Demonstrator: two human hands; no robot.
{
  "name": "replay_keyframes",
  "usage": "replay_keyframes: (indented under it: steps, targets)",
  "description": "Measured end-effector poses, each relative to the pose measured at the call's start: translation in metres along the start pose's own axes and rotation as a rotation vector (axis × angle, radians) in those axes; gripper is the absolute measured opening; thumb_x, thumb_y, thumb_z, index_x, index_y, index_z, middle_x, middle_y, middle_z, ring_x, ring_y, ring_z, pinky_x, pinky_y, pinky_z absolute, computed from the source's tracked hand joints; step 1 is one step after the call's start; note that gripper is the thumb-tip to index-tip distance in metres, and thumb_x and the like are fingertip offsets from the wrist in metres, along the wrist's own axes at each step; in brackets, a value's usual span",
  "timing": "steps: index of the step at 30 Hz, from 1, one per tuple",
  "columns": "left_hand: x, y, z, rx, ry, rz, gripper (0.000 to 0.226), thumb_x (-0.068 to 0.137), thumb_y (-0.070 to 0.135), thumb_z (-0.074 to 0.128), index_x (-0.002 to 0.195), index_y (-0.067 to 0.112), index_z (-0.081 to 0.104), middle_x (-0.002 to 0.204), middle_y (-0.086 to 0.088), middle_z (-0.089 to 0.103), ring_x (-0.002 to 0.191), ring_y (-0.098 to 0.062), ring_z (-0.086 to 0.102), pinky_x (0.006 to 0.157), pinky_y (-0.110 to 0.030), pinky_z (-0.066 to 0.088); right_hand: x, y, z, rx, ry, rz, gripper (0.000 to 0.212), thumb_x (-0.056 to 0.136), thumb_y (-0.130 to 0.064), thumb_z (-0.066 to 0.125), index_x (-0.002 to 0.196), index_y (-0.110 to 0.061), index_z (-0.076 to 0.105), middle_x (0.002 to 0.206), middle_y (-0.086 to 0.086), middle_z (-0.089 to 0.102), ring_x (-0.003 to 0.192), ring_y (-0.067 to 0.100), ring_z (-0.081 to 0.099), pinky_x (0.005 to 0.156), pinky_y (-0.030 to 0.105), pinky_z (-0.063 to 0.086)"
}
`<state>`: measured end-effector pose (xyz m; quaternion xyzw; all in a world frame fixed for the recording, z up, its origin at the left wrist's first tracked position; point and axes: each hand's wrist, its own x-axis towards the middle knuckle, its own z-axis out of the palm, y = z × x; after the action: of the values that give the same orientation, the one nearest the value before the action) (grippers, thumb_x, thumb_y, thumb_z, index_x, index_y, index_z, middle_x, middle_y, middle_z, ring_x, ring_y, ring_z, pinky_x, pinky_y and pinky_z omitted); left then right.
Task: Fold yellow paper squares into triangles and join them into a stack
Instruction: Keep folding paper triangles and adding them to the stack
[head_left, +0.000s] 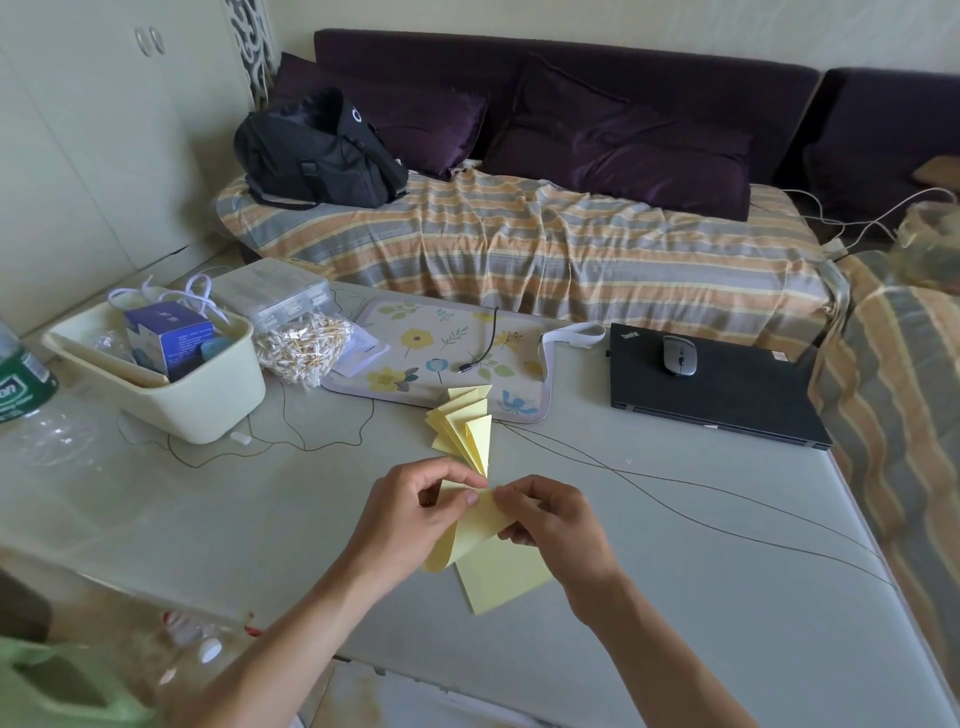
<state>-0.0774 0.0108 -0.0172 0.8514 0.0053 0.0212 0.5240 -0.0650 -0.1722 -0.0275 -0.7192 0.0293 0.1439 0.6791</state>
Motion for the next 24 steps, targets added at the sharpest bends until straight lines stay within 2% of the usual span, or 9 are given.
replay_keyframes:
  steps: [2, 4, 6, 8, 10, 16, 19, 21, 24]
  targets:
    - [-0.0007, 0.0010, -0.0007, -0.006, -0.018, -0.008, 0.015, 0.091, 0.025, 0.074, 0.090, 0.039, 0.079, 0.055, 0.019, 0.050, 0.055, -0.005, 0.041, 0.054, -0.016, 0.031, 0.0001, 0.0002, 0.0000, -0.008, 0.002, -0.011, 0.015, 0.096, -0.016, 0.067, 0.088, -0.006, 0.075, 0.069, 0.003, 0.068, 0.065, 0.013, 0.062, 0.068, 0.027, 0.050]
    - [-0.0009, 0.0023, -0.0009, 0.001, -0.033, -0.010, 0.016, 0.091, 0.024, 0.074, 0.092, 0.039, 0.079, 0.078, 0.025, 0.070, 0.061, -0.001, 0.052, 0.060, -0.013, 0.038, 0.0000, 0.0001, 0.0001, -0.018, -0.005, -0.020, 0.015, 0.095, -0.016, 0.069, 0.087, -0.005, 0.075, 0.068, 0.003, 0.067, 0.064, 0.013, 0.060, 0.066, 0.025, 0.048]
    - [-0.0008, 0.0021, -0.0006, 0.029, -0.021, -0.012, 0.014, 0.091, 0.026, 0.075, 0.089, 0.039, 0.079, 0.085, 0.019, 0.074, 0.065, -0.002, 0.057, 0.061, -0.014, 0.041, -0.0001, 0.0000, 0.0002, -0.030, -0.020, -0.025, 0.014, 0.094, -0.017, 0.070, 0.087, -0.006, 0.075, 0.068, 0.005, 0.067, 0.063, 0.013, 0.059, 0.064, 0.022, 0.047]
    - [-0.0002, 0.0003, -0.0001, 0.059, -0.002, -0.018, 0.013, 0.090, 0.029, 0.075, 0.086, 0.040, 0.079, 0.080, 0.011, 0.074, 0.067, -0.012, 0.059, 0.062, -0.023, 0.044, 0.0002, -0.0004, 0.0003, -0.049, -0.037, -0.022, 0.013, 0.093, -0.018, 0.071, 0.087, -0.008, 0.076, 0.068, 0.004, 0.067, 0.063, 0.012, 0.059, 0.063, 0.021, 0.047]
    - [0.0004, -0.0020, -0.0007, 0.067, 0.010, -0.027, 0.012, 0.089, 0.031, 0.075, 0.085, 0.042, 0.078, 0.076, 0.004, 0.073, 0.070, -0.022, 0.060, 0.060, -0.026, 0.042, 0.0008, -0.0005, 0.0005, -0.094, -0.054, -0.014, 0.012, 0.092, -0.020, 0.072, 0.085, -0.012, 0.077, 0.067, 0.003, 0.068, 0.063, 0.011, 0.060, 0.063, 0.022, 0.047]
    - [0.0005, -0.0027, -0.0012, 0.059, -0.003, 0.007, 0.010, 0.089, 0.031, 0.076, 0.085, 0.039, 0.078, 0.072, 0.001, 0.070, 0.057, -0.006, 0.045, 0.056, -0.022, 0.035, 0.0008, 0.0013, 0.0007, -0.160, -0.044, -0.019, 0.013, 0.092, -0.023, 0.072, 0.082, -0.018, 0.078, 0.066, 0.002, 0.069, 0.063, 0.011, 0.059, 0.064, 0.025, 0.046]
    - [0.0007, -0.0023, -0.0011, 0.057, 0.005, 0.013, 0.009, 0.090, 0.030, 0.076, 0.084, 0.036, 0.079, 0.061, 0.002, 0.061, 0.054, -0.006, 0.041, 0.053, -0.020, 0.032, 0.0009, 0.0013, 0.0006, -0.155, -0.046, -0.021, 0.014, 0.093, -0.023, 0.071, 0.082, -0.018, 0.078, 0.067, 0.003, 0.069, 0.064, 0.011, 0.058, 0.065, 0.027, 0.046]
    - [0.0005, -0.0021, -0.0010, 0.054, 0.004, 0.011, 0.009, 0.090, 0.030, 0.076, 0.084, 0.036, 0.079, 0.054, 0.009, 0.054, 0.053, -0.007, 0.039, 0.052, -0.019, 0.031, 0.0008, 0.0012, 0.0003, -0.152, -0.046, -0.023, 0.014, 0.094, -0.023, 0.070, 0.083, -0.018, 0.078, 0.068, 0.004, 0.069, 0.064, 0.011, 0.058, 0.066, 0.026, 0.046]
    - [0.0010, -0.0029, -0.0007, 0.061, 0.004, 0.006, 0.009, 0.090, 0.031, 0.076, 0.084, 0.037, 0.080, 0.052, 0.013, 0.052, 0.053, -0.007, 0.039, 0.052, -0.020, 0.030, 0.0004, 0.0006, 0.0001, -0.152, -0.048, -0.028, 0.014, 0.094, -0.023, 0.070, 0.084, -0.017, 0.078, 0.068, 0.004, 0.069, 0.064, 0.010, 0.058, 0.065, 0.025, 0.046]
